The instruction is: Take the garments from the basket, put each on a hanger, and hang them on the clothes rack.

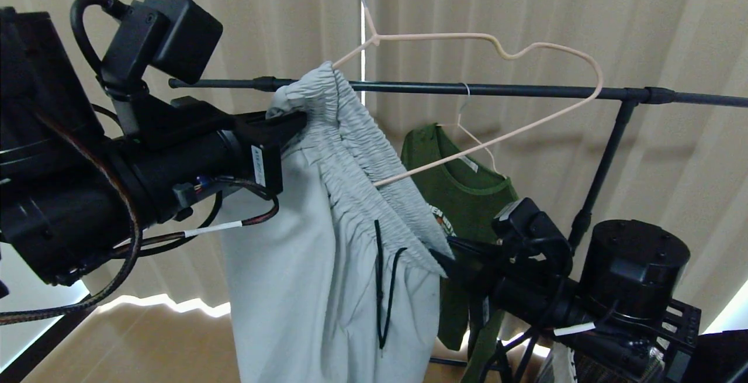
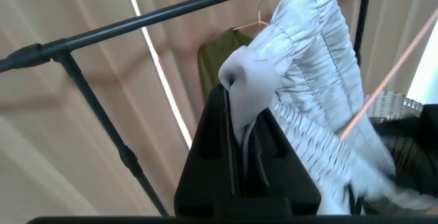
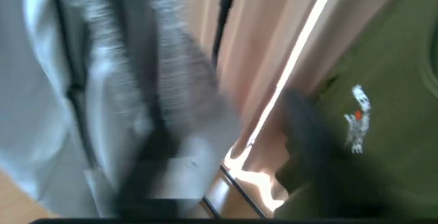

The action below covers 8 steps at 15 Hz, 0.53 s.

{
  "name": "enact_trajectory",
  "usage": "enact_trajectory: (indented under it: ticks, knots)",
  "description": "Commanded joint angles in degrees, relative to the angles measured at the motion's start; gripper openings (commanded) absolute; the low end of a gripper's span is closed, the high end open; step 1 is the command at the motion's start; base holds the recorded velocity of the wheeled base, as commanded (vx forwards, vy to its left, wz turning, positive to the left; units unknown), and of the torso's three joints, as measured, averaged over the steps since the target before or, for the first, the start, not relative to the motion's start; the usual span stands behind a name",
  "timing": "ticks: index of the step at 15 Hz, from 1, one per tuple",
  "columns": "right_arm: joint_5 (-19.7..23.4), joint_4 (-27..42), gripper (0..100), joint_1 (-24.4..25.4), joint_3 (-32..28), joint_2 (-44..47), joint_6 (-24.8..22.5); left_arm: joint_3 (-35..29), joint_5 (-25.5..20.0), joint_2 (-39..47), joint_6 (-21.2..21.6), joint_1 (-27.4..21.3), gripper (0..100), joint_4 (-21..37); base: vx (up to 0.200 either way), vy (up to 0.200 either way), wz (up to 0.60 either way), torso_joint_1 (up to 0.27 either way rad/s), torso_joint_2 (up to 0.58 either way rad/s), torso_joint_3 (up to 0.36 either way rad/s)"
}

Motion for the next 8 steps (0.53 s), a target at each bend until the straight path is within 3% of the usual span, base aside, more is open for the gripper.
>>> enact_trajectory:
  ticks: [1, 4, 8]
  knots:
    - [-0.2, 0.3, 0, -3.6, 0.4, -3.1, 0.0, 1.9, 0.1, -0.4, 1.7, 2.1, 0, 0.0, 0.0, 0.0, 0.0, 0.0, 0.0, 0.0]
    - [-0.2, 0.5, 0, -12.8, -1.7, -4.4, -0.3, 5.2, 0.1, -1.1, 7.5, 3.5, 0, 0.0, 0.0, 0.0, 0.0, 0.0, 0.0, 0.0]
    - [0.3, 0.6, 0, -18.5, -5.2, -3.9, -0.1, 10.8, 0.2, -1.5, 15.5, 5.8, 0, -0.1, 0.0, 0.0, 0.0, 0.0, 0.0, 0.0]
